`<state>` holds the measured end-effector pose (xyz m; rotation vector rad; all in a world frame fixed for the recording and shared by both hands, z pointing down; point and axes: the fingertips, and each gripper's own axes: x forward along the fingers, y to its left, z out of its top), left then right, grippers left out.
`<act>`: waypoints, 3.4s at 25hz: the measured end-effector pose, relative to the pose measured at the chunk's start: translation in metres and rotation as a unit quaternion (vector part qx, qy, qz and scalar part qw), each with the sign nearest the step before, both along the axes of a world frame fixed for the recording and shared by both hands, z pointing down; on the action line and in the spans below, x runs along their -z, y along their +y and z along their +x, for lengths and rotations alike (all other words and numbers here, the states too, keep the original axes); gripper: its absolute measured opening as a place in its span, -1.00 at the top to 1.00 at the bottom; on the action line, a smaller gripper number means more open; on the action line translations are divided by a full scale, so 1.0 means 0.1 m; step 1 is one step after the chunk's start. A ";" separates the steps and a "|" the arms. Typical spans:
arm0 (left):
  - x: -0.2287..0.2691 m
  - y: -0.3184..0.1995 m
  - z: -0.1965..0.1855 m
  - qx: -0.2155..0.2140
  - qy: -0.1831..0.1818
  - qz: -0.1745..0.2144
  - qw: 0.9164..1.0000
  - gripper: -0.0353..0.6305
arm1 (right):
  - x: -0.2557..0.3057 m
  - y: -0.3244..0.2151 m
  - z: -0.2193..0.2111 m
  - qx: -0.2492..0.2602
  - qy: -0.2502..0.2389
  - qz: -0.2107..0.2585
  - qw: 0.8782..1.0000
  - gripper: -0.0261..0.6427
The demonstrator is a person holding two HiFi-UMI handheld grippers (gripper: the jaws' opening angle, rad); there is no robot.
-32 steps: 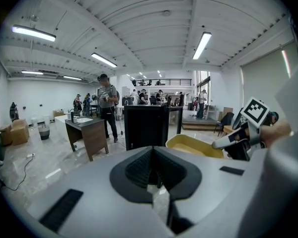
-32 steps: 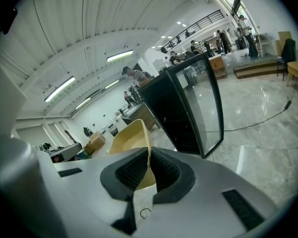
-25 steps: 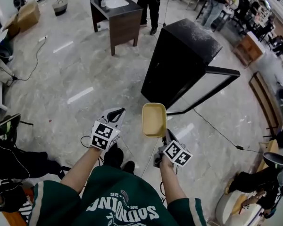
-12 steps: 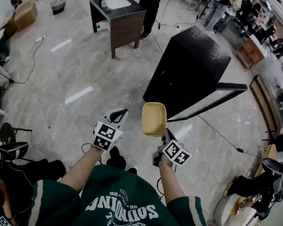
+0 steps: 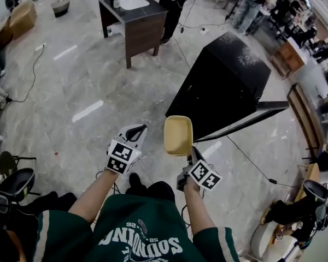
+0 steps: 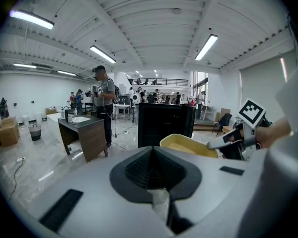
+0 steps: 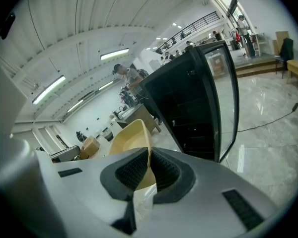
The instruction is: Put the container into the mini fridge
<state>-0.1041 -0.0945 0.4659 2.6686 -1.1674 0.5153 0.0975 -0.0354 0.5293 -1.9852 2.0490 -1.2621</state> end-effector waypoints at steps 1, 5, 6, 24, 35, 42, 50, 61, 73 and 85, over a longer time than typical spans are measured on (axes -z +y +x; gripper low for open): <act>0.00 -0.03 -0.01 -0.002 0.000 -0.001 1.000 0.85 | 0.00 -0.02 0.00 -0.004 -0.001 -0.001 1.000 0.79; 0.00 -0.14 0.01 -0.012 0.002 -0.003 1.000 0.85 | -0.02 -0.09 0.03 -0.018 -0.001 -0.005 1.000 0.79; 0.01 -0.18 0.02 -0.014 0.003 -0.003 1.000 0.85 | -0.04 -0.12 0.05 -0.022 -0.001 -0.006 1.000 0.79; -0.05 -1.24 0.69 -0.075 0.006 -0.002 0.997 0.85 | -0.31 -1.01 0.57 -0.098 -0.016 -0.017 0.995 0.79; -0.20 -1.79 1.06 -0.109 0.008 -0.010 0.994 0.85 | -0.61 -1.51 0.77 -0.134 -0.025 -0.034 0.990 0.79; -0.42 -2.11 1.27 -0.125 0.005 -0.016 0.992 0.85 | -0.78 -1.91 0.97 -0.150 -0.027 -0.033 0.988 0.79; -0.58 -2.37 1.40 -0.137 0.001 -0.013 0.990 0.85 | -0.99 -2.29 1.27 -0.183 -0.032 -0.031 0.982 0.79; -0.74 -2.61 1.74 -0.138 0.018 -0.016 0.990 0.85 | -1.38 -2.70 1.66 -0.262 -0.057 -0.049 0.962 0.79; -1.06 -2.67 1.77 -0.129 0.018 -0.046 0.990 0.85 | -1.76 -2.95 2.18 -0.367 -0.062 -0.077 0.925 0.79; -1.34 -2.66 1.60 -0.126 0.002 -0.067 0.990 0.85 | -1.97 -3.12 2.34 -0.404 -0.067 -0.077 0.909 0.79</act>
